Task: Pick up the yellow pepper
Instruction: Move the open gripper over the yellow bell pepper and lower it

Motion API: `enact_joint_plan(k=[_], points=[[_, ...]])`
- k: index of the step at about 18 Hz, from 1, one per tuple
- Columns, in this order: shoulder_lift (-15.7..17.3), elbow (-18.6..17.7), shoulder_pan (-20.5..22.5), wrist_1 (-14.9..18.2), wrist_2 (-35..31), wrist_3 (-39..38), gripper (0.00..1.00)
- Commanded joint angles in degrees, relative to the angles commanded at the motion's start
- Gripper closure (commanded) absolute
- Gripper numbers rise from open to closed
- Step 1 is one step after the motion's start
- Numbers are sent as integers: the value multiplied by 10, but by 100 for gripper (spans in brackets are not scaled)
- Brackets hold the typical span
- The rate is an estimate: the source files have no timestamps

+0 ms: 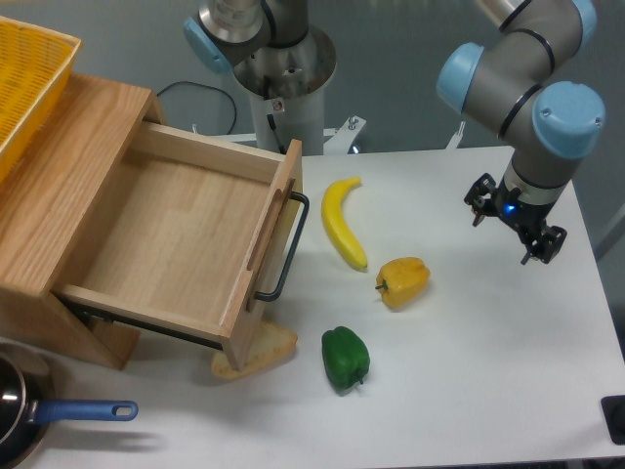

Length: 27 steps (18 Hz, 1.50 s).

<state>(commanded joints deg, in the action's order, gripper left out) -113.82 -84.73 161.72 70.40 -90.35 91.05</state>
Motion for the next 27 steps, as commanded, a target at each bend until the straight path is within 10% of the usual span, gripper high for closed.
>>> enact_joint_plan(k=[7,12,27], points=[[1,-10,-5,-12,-2,-4,0],[12,-81,-8,-112,-2,-71,0],[-4,-130,-43,-111,2,-180,0]])
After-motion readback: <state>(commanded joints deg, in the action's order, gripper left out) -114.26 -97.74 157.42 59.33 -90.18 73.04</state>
